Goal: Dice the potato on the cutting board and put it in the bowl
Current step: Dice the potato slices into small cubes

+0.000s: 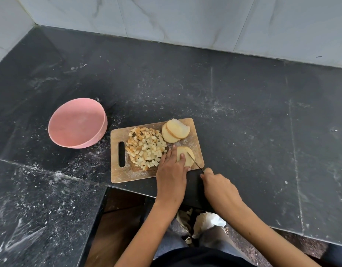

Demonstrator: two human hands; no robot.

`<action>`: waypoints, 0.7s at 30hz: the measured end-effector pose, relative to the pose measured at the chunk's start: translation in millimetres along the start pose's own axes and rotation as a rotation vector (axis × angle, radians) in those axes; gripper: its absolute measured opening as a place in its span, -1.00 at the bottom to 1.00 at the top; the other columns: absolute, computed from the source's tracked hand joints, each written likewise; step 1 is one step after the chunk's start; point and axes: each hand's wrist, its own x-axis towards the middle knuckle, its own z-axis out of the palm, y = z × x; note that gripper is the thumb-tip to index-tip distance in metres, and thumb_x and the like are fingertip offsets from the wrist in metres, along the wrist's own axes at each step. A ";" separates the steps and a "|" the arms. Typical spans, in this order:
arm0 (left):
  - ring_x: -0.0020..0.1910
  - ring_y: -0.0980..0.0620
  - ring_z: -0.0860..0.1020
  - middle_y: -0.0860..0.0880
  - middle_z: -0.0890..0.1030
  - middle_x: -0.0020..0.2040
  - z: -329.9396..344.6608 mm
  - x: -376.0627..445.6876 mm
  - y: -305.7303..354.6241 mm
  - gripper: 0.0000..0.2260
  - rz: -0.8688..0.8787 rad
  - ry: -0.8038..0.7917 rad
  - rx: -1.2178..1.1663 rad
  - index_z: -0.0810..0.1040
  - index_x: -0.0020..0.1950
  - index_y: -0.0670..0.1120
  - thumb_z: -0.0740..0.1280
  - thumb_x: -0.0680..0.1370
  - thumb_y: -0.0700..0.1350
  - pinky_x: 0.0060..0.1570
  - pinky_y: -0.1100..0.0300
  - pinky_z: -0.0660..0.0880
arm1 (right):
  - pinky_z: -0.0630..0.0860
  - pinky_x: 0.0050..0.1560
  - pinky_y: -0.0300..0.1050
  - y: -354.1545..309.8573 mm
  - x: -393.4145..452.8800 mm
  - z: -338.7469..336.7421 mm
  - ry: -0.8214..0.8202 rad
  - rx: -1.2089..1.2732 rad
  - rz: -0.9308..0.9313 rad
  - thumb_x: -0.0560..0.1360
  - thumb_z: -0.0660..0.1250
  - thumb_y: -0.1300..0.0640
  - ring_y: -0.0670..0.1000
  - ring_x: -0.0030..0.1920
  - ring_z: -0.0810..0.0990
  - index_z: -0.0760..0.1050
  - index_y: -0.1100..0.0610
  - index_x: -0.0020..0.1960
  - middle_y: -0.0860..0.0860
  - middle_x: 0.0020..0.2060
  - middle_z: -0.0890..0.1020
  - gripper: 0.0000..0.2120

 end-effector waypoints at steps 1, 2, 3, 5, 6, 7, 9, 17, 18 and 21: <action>0.17 -0.13 0.60 -0.22 0.59 0.22 0.0 0.0 -1.1 -0.63 0.007 0.005 0.004 0.68 0.04 -0.17 0.62 0.28 -0.14 0.20 -0.02 0.42 | 0.35 -0.17 -0.03 4.3 -5.8 3.1 -0.009 0.000 0.001 0.68 -0.08 0.05 0.23 0.03 0.57 0.21 0.14 0.02 0.14 -0.06 0.56 -0.81; 0.16 -0.12 0.61 -0.22 0.60 0.21 0.2 0.0 -2.4 -0.64 0.016 0.014 0.011 0.69 0.03 -0.16 0.62 0.28 -0.13 0.20 -0.03 0.43 | 0.35 -0.18 -0.04 8.6 -11.3 5.6 -0.017 0.006 0.004 0.68 -0.08 0.04 0.22 0.02 0.57 0.18 0.13 -0.02 0.10 -0.15 0.52 -0.80; 0.15 -0.11 0.61 -0.21 0.60 0.20 0.6 0.0 -4.2 -0.65 0.027 0.023 0.017 0.69 0.03 -0.15 0.62 0.28 -0.12 0.21 -0.04 0.44 | 0.34 -0.19 -0.05 12.8 -15.4 7.9 -0.020 0.016 0.007 0.68 -0.09 0.02 0.21 -0.01 0.57 0.16 0.12 -0.05 0.05 -0.25 0.45 -0.79; 0.14 -0.11 0.62 -0.20 0.62 0.18 1.8 -0.1 -8.0 -0.66 0.049 0.040 0.029 0.70 0.01 -0.13 0.62 0.28 -0.10 0.22 -0.05 0.42 | 0.36 -0.20 -0.06 20.8 -21.9 10.3 -0.009 0.033 0.005 0.67 -0.09 -0.02 0.19 -0.06 0.57 0.17 0.11 -0.07 -0.02 -0.34 0.33 -0.76; 0.14 -0.10 0.62 -0.20 0.63 0.16 2.5 -0.3 -9.6 -0.67 0.058 0.048 0.034 0.70 0.00 -0.13 0.62 0.28 -0.09 0.22 -0.05 0.40 | 0.37 -0.20 -0.06 24.2 -24.5 10.8 0.000 0.039 0.000 0.67 -0.09 -0.03 0.17 -0.10 0.56 0.18 0.10 -0.07 -0.03 -0.35 0.33 -0.75; 0.13 -0.10 0.62 -0.19 0.63 0.15 2.7 -0.8 -10.3 -0.68 0.064 0.054 0.040 0.71 -0.01 -0.12 0.62 0.28 -0.08 0.23 -0.05 0.38 | 0.37 -0.21 -0.06 27.2 -27.3 10.9 0.007 0.050 -0.001 0.67 -0.09 -0.04 0.14 -0.16 0.54 0.20 0.10 -0.08 -0.03 -0.35 0.35 -0.73; 0.13 -0.10 0.62 -0.18 0.64 0.13 1.0 -1.3 -10.1 -0.69 0.062 0.053 0.046 0.71 -0.03 -0.10 0.62 0.28 -0.06 0.23 -0.08 0.41 | 0.36 -0.27 -0.08 31.5 -32.5 10.1 0.031 0.101 -0.005 0.66 -0.09 -0.06 0.07 -0.28 0.47 0.21 0.10 -0.09 -0.03 -0.35 0.40 -0.72; 0.19 -0.13 0.58 -0.17 0.60 0.21 -5.8 -3.1 -7.4 -0.68 -0.029 0.034 -0.121 0.69 0.04 -0.14 0.59 0.32 -0.13 0.24 0.03 0.34 | 0.31 -0.28 -0.05 11.3 -3.6 -5.8 0.135 0.162 -0.113 0.66 -0.07 -0.01 0.08 -0.32 0.42 0.23 0.11 -0.08 -0.01 -0.37 0.38 -0.74; 0.15 -0.13 0.61 -0.16 0.63 0.17 -6.3 -3.6 -7.2 -0.67 -0.019 0.060 -0.100 0.70 0.01 -0.14 0.61 0.28 -0.12 0.20 0.02 0.41 | 0.31 -0.28 -0.05 8.2 0.0 -5.9 0.137 0.144 -0.116 0.67 -0.08 0.00 0.11 -0.31 0.44 0.24 0.12 -0.07 -0.01 -0.37 0.38 -0.74; 0.10 -0.10 0.63 -0.15 0.67 0.09 -6.8 -3.1 -7.1 -0.63 0.009 0.102 -0.079 0.69 -0.01 -0.16 0.63 0.24 -0.09 0.16 -0.08 0.46 | 0.31 -0.28 -0.05 1.1 5.4 -6.2 0.130 0.108 -0.104 0.67 -0.09 0.01 0.13 -0.28 0.45 0.25 0.13 -0.05 0.01 -0.35 0.39 -0.74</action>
